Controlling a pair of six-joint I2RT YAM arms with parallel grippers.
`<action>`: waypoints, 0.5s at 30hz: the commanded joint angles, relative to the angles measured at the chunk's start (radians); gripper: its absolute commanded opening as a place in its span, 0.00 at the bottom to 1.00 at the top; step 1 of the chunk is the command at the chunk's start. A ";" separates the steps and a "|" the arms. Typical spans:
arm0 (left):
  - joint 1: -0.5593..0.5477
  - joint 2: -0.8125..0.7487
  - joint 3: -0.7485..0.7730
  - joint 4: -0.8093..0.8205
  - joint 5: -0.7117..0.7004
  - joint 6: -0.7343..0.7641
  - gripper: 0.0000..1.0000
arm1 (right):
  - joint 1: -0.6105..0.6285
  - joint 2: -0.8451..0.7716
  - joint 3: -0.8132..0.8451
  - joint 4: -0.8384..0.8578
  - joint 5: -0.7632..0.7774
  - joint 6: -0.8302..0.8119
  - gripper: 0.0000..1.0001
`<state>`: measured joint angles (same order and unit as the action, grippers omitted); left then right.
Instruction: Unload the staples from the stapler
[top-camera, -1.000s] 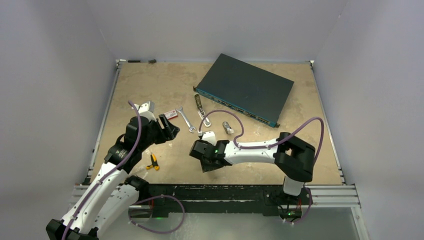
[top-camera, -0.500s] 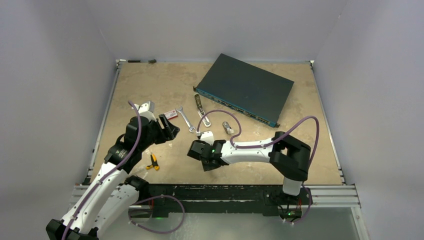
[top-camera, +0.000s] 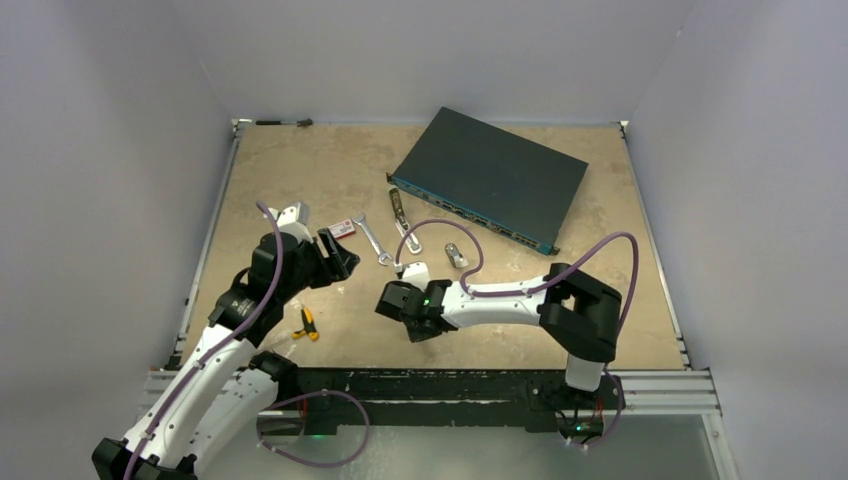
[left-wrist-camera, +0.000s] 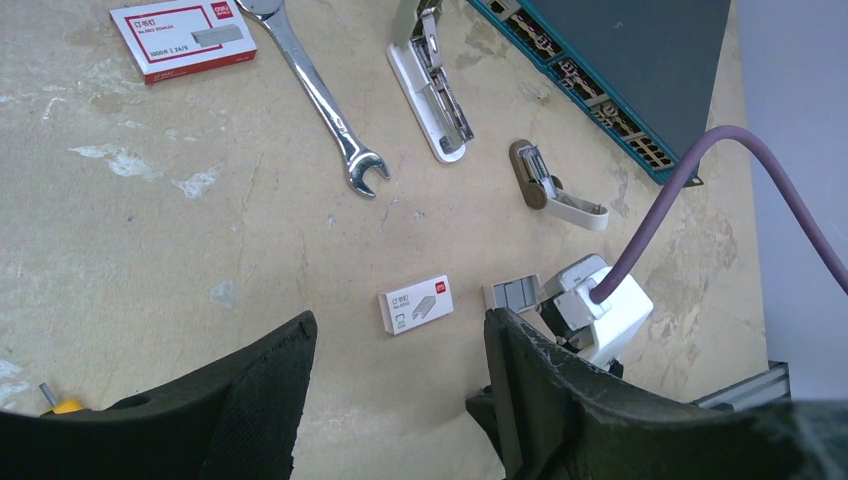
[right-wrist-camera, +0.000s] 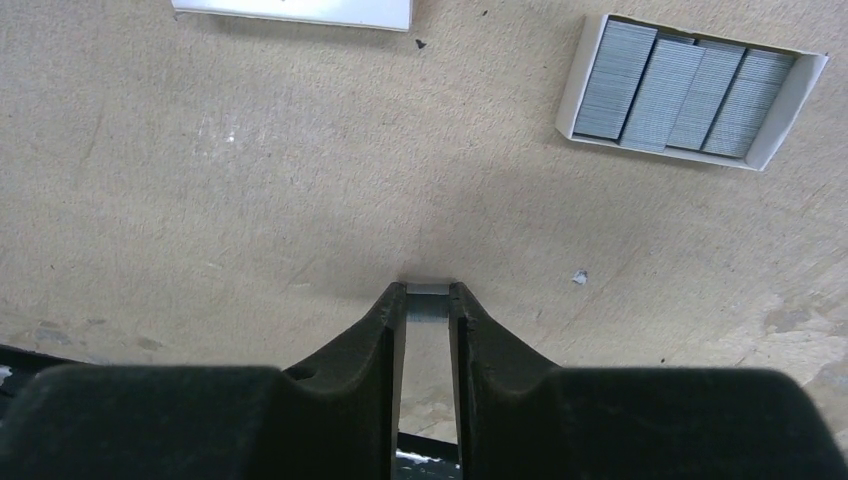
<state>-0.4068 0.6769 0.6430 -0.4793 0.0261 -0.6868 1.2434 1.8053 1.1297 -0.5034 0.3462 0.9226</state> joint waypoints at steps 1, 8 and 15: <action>0.005 0.003 -0.002 0.032 0.009 0.019 0.61 | 0.001 -0.031 0.014 -0.048 0.018 0.011 0.23; 0.005 0.002 0.000 0.030 0.011 0.019 0.61 | -0.018 -0.087 0.007 -0.067 0.023 -0.009 0.23; 0.005 -0.001 0.000 0.027 0.011 0.018 0.61 | -0.152 -0.157 -0.002 -0.059 0.058 -0.080 0.23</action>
<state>-0.4068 0.6815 0.6430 -0.4793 0.0265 -0.6868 1.1763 1.7130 1.1294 -0.5407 0.3531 0.8955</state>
